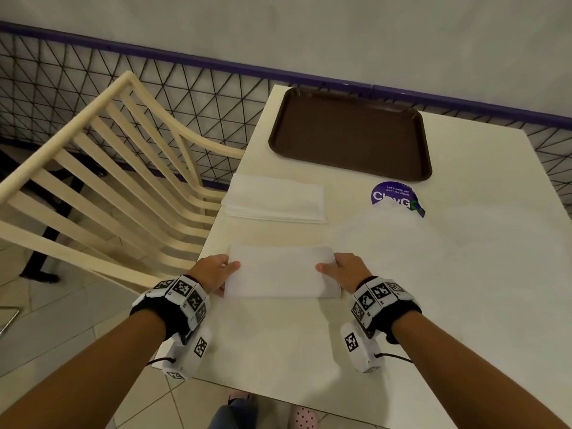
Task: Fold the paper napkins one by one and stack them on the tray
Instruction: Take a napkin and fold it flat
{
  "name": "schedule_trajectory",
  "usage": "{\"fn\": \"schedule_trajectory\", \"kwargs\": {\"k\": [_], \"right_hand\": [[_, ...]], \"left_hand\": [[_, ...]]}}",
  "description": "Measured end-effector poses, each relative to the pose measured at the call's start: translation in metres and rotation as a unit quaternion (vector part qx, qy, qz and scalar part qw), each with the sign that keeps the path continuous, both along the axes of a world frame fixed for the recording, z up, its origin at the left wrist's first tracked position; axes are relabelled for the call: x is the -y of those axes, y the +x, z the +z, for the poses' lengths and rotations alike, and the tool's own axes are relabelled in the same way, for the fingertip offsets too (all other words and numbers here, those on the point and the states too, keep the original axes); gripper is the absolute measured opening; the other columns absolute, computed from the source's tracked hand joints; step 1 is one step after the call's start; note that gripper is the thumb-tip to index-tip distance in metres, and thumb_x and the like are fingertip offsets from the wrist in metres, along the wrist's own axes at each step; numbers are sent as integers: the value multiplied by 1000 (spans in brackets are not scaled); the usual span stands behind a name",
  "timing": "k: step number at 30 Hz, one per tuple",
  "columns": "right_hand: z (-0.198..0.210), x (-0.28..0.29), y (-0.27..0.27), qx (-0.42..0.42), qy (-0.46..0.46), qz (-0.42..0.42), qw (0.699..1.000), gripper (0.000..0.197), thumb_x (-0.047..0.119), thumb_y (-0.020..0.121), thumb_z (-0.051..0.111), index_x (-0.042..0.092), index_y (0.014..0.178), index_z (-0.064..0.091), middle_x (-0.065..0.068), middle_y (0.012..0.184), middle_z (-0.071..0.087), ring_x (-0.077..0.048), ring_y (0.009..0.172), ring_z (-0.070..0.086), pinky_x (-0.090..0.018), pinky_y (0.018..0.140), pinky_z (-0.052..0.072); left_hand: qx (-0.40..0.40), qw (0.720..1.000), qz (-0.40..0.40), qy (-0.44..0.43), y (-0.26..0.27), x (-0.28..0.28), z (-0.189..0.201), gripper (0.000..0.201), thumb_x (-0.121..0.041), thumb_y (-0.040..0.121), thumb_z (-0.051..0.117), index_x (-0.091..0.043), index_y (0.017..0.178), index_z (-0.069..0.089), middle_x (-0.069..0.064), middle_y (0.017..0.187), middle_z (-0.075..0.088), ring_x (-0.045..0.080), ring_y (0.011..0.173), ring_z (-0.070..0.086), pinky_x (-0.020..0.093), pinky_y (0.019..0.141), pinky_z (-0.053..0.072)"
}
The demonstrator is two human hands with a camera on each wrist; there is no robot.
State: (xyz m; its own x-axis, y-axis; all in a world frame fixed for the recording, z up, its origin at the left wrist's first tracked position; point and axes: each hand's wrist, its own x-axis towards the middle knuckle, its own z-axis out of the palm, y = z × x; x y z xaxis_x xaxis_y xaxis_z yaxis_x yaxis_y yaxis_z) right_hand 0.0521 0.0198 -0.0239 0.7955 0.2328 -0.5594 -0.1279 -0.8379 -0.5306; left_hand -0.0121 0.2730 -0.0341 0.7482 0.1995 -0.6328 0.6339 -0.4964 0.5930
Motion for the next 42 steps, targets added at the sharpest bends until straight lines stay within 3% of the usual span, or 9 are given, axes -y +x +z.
{"fn": "schedule_trajectory", "kwargs": {"k": [3,10,20,25,27,31,35,39,42], "right_hand": [[-3,-2,4,0,-21,0,1000,42,33,94,51,-1,117,59,-18,118,62,-29,111,56,-30,89,42],[-10,-2,9,-10,-37,-7,999,38,38,91,55,6,111,58,-14,111,59,-25,104,53,-22,78,31],[-7,-5,9,-1,-43,-14,999,38,34,88,59,-3,81,57,-22,92,57,-33,94,58,-35,75,42],[-1,-7,4,1,-59,-5,998,36,36,91,56,11,68,43,-10,86,52,-21,89,47,-23,67,32],[0,-7,0,8,-41,-14,999,24,32,90,58,9,90,51,-13,103,59,-27,103,52,-25,73,37],[6,-11,-26,115,-36,4,993,68,22,90,59,10,146,21,-17,141,35,-29,128,41,-30,104,34],[-8,-26,-78,275,-160,210,924,54,35,65,78,7,110,69,-14,117,66,-26,106,66,-37,85,54],[-21,-34,-106,195,-162,277,927,60,28,81,22,6,107,72,-12,119,65,-23,109,65,-34,88,53],[-22,-25,-103,167,-158,310,923,95,38,70,-26,-2,147,14,-16,157,5,-27,146,10,-36,119,11]], "left_hand": [[3,999,-14,39,3,1,0,30,-28,96,45,-11,71,43,7,74,58,21,61,61,22,48,53],[-21,983,-90,158,9,6,7,27,-33,94,48,-14,76,42,2,68,53,26,76,59,31,67,46],[182,835,-384,350,5,68,23,43,-32,99,35,-17,140,33,2,141,33,21,124,36,31,98,35],[106,836,-401,361,-7,86,6,50,-35,101,28,-21,147,18,-3,152,17,22,134,24,31,101,35],[106,831,-401,370,-10,85,5,51,-37,101,26,-23,148,13,-4,153,13,22,135,23,31,102,35],[116,830,-399,371,-13,81,5,53,-43,99,25,-26,148,11,-8,154,10,23,136,20,32,101,35],[135,827,-395,376,-16,80,2,56,-48,98,26,-28,148,11,-10,154,12,22,137,20,34,102,35],[143,828,-394,373,-18,79,-1,57,-49,97,26,-28,148,11,-10,154,11,23,138,20,33,104,35],[146,828,-392,374,-17,78,-1,57,-50,97,26,-29,148,11,-12,154,11,23,138,19,32,104,34]]}}
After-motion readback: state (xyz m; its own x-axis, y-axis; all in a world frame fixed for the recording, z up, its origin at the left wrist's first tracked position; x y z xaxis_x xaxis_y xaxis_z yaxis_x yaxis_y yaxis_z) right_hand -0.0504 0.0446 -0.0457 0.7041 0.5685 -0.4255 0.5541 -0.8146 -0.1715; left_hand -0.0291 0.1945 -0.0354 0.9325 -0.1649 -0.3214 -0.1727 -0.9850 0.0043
